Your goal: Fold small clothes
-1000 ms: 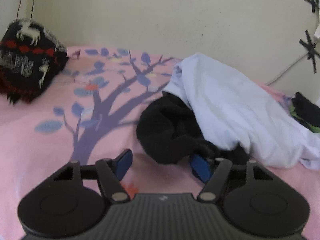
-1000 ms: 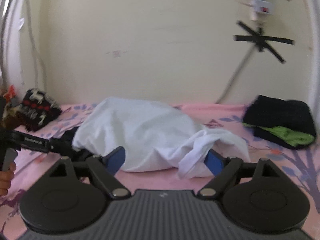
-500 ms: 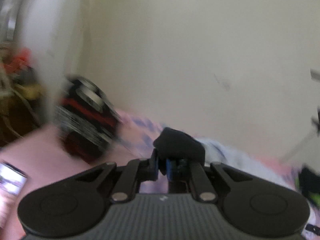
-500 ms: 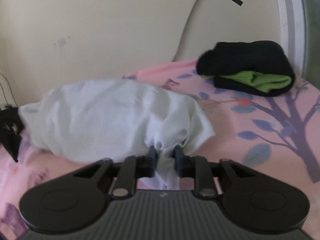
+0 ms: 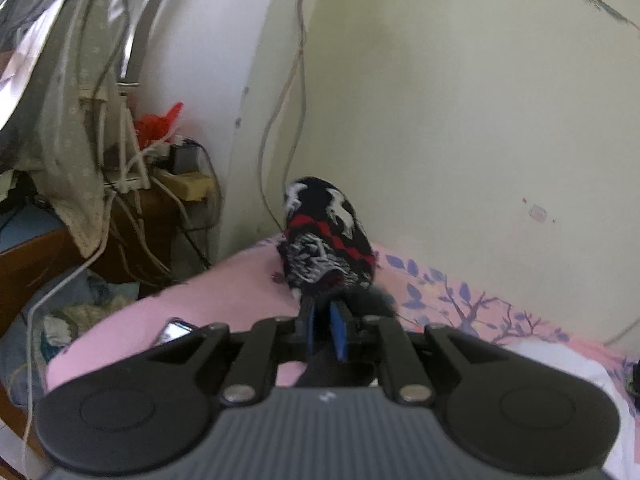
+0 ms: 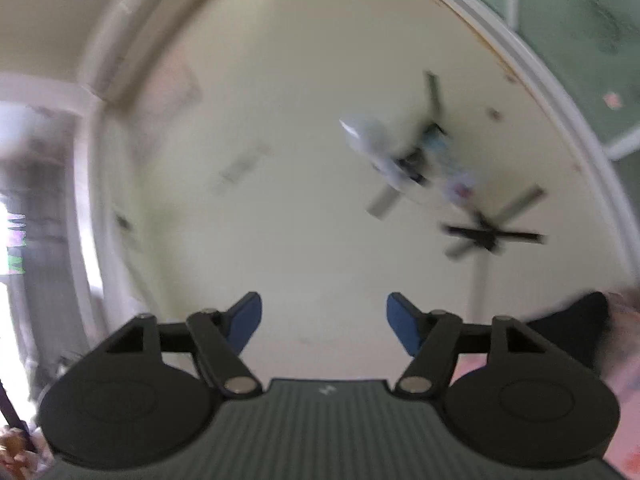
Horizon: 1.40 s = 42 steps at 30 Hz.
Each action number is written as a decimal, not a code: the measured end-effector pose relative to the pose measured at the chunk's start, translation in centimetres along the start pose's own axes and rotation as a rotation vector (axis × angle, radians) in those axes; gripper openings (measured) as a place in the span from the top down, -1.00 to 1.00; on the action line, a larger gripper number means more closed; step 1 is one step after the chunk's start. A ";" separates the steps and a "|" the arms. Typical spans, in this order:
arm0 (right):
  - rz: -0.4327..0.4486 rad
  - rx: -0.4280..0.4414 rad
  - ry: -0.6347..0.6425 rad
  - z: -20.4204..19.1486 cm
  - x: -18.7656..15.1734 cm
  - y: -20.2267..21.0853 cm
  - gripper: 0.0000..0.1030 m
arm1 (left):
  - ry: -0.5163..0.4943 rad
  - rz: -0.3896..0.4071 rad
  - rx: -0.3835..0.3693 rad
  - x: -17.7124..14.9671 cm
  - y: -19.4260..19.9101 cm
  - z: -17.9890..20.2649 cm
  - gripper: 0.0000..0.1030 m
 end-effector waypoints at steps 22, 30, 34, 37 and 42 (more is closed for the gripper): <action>-0.481 0.253 -0.016 -6.0 -10.7 -8.5 0.99 | -0.281 -0.257 -0.368 -10.3 -2.6 12.2 0.94; -0.522 0.338 0.115 -4.8 -10.5 -2.3 -0.04 | -0.207 -0.095 -0.412 -4.1 1.8 4.4 0.55; -0.553 0.163 0.059 -1.2 -12.2 -6.2 -0.04 | -0.233 -0.123 -0.274 -3.0 -4.4 5.4 0.41; -0.630 0.069 0.019 1.4 -13.7 -8.1 -0.04 | -0.319 -0.204 -0.224 -5.3 -9.2 7.9 0.10; -0.633 0.164 -0.011 -0.7 -13.0 -4.8 -0.21 | -0.441 -0.272 -0.269 -9.5 -12.4 11.9 -0.35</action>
Point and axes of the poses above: each gripper's, at about its wrist camera, not at the fingertips, and y roughly against the way its jaws point, z to its right, x to its top, the point moved 4 cm from there along -y, roughly the way its jaws point, and after that the axes turned 6 degrees about z, right-handed, at the moved point
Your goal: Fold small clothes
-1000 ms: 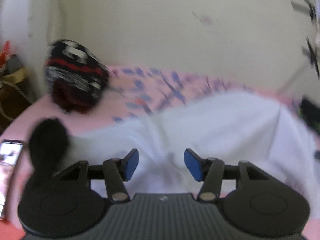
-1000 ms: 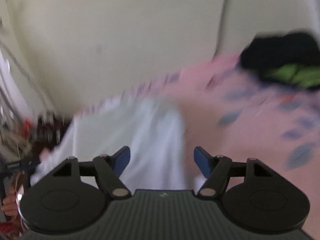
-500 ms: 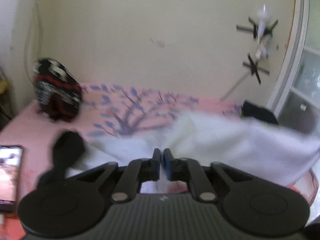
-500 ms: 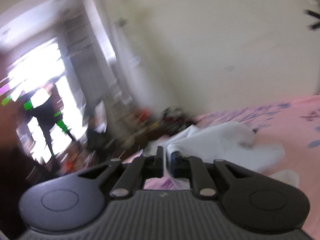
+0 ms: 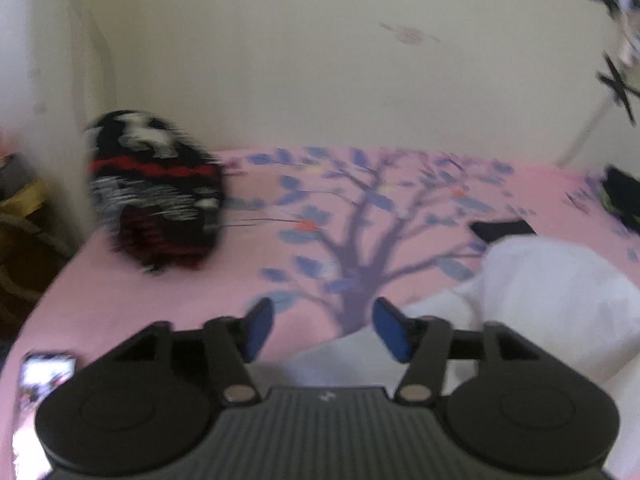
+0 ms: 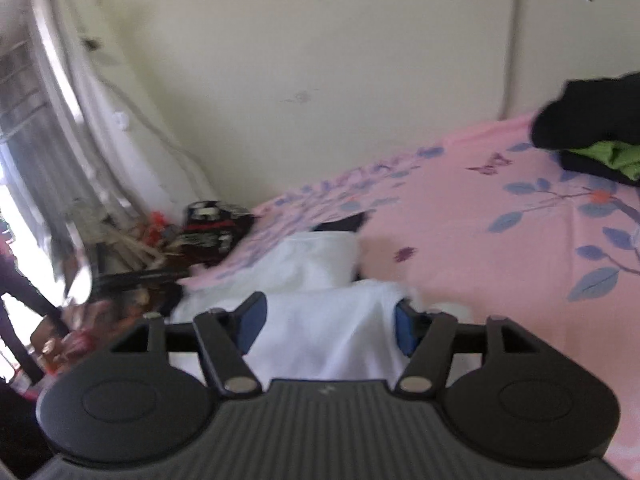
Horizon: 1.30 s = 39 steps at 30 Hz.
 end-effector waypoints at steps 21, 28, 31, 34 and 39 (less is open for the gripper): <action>0.141 -0.245 -0.020 0.3 5.5 -0.9 -0.19 | 0.136 0.144 -0.191 -2.7 12.2 -1.4 0.78; -0.453 0.099 0.081 -5.2 -4.1 -12.8 0.09 | 0.242 0.082 -0.121 -6.2 14.3 -4.6 0.77; -0.437 0.131 0.256 -8.6 -6.2 -11.3 -0.12 | 0.257 0.073 -0.104 -6.6 14.1 -5.2 0.77; -0.351 0.140 0.197 -8.7 -3.4 -10.1 -0.17 | 0.269 0.068 -0.092 -6.1 13.5 -5.1 0.77; -0.130 -0.101 0.268 -5.8 1.2 -9.2 -0.40 | 0.268 0.114 -0.091 -5.8 14.6 -4.8 0.77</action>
Point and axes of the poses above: each gripper's, at about its wrist camera, not at the fingertips, and y roughly against the way its jaws point, z to its right, x to its top, the point moved 4 cm from there along -y, roughly the way its jaws point, and after that the axes turned 6 degrees about z, right-handed, at the moved point
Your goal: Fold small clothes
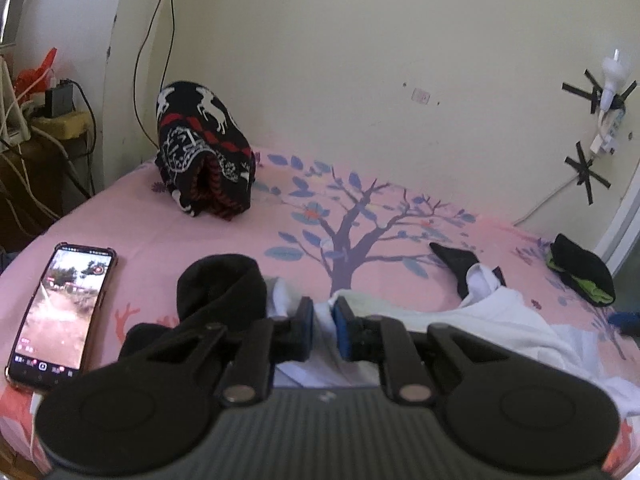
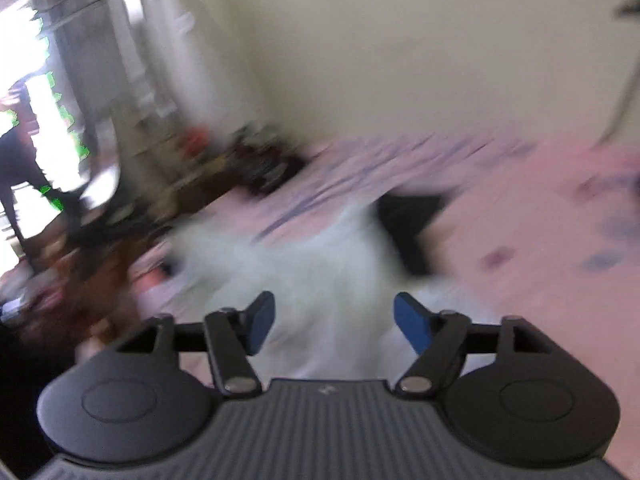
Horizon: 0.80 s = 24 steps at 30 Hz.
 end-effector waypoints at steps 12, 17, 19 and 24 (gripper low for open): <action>-0.007 -0.104 0.091 0.8 0.3 -1.2 1.00 | -0.050 0.120 0.041 3.5 4.1 1.2 0.77; 0.287 -0.200 0.191 -3.2 7.5 7.3 1.00 | -0.153 0.293 0.042 8.9 7.7 5.1 0.78; 0.422 -0.217 0.224 -5.4 10.2 11.4 1.00 | -0.182 0.396 0.025 11.3 10.3 7.0 0.78; 0.725 -0.264 0.341 -11.9 14.7 21.1 1.00 | -0.218 0.654 0.026 16.4 17.5 11.1 0.78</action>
Point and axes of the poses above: each gripper's, at about its wrist camera, not at the fingertips, and y roughly against the way its jaws point, z to its right, x to its top, the point moved 4 cm from there along -y, roughly the way its jaws point, and after that the axes turned 6 degrees about z, right-handed, at the moved point
